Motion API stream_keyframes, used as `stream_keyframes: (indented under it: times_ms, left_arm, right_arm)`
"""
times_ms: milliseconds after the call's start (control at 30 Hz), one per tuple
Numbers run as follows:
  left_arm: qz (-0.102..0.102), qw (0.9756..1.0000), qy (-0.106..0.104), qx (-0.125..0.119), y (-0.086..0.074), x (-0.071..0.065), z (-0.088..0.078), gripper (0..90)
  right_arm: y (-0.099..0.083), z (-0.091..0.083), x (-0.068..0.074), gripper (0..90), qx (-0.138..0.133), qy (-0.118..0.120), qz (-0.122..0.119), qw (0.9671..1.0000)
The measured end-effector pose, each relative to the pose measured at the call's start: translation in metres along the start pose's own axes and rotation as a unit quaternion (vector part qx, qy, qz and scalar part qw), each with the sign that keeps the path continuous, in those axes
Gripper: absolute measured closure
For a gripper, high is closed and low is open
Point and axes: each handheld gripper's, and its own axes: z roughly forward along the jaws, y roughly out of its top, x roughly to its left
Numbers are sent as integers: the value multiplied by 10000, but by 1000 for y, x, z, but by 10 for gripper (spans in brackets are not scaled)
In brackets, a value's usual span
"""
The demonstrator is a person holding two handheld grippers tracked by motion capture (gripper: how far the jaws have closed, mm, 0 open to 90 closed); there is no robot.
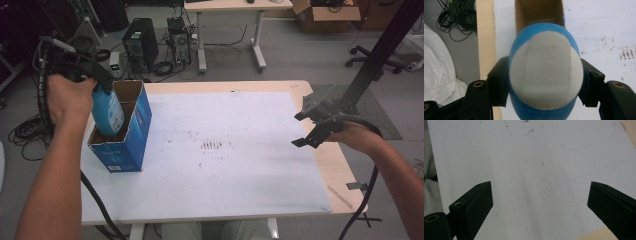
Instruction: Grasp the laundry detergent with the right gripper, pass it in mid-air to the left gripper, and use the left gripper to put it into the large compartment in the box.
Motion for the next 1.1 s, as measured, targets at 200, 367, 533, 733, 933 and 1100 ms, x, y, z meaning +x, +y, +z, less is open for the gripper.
stream_keyframes:
  times_ms: [200, 367, 533, 733, 933, 1100]
  left_arm:
    - [-18, 10000, -53, 17, -5, -1, 21, 381]
    - [-22, 10000, -91, 27, -6, -2, 33, 380]
    - [14, 10000, -38, -62, -10, -5, 45, 380]
    - [6, 9999, -106, -33, -16, -6, 63, 380]
    - [53, 9999, -128, 39, -19, -7, 77, 380]
    - [97, 9998, -128, 86, -20, -10, 85, 380]
  right_arm:
    - [-2, 0, 0, 60, 34, -18, 0, 10000]
    - [-5, 1, -1, 61, 54, -17, 54, 10000]
    - [-8, 1, 0, 61, 67, -19, 103, 9999]
    - [-10, 1, 0, 67, 84, -29, 103, 9999]
    - [-14, 2, 1, 64, 87, -14, 163, 9998]
    - [-16, 3, 1, 63, 105, -7, 174, 9998]
